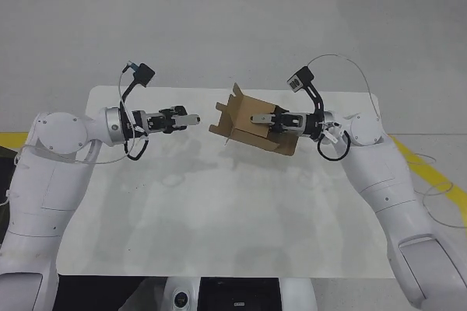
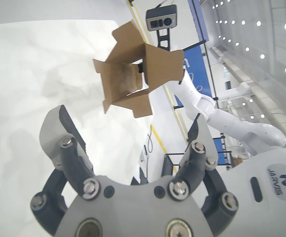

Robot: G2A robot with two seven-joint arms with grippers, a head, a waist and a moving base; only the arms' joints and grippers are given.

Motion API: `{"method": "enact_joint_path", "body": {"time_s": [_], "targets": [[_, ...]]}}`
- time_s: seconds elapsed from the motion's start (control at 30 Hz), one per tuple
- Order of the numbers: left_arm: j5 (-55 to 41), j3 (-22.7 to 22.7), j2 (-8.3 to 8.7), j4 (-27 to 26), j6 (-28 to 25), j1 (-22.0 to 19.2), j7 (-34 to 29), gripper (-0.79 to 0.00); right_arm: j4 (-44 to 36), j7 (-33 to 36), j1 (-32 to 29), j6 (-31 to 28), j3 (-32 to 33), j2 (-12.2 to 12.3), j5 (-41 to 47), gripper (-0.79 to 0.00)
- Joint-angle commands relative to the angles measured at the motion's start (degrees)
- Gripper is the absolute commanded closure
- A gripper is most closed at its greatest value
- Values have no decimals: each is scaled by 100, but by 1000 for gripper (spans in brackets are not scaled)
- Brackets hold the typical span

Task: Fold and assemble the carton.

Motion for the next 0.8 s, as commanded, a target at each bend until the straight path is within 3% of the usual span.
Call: {"method": "enact_joint_path", "body": {"time_s": [0.0,0.3,0.77], "targets": [[80,24,6,-25,-67,70,15,-785,-43,108,9,30,11,3,48,0],[206,252,0,257,438,-9,-19,-785,-167,246,105,19,149,20,198,0],[142,633,-80,516,556,-324,118,-785,-652,236,27,8,160,24,269,0]]}}
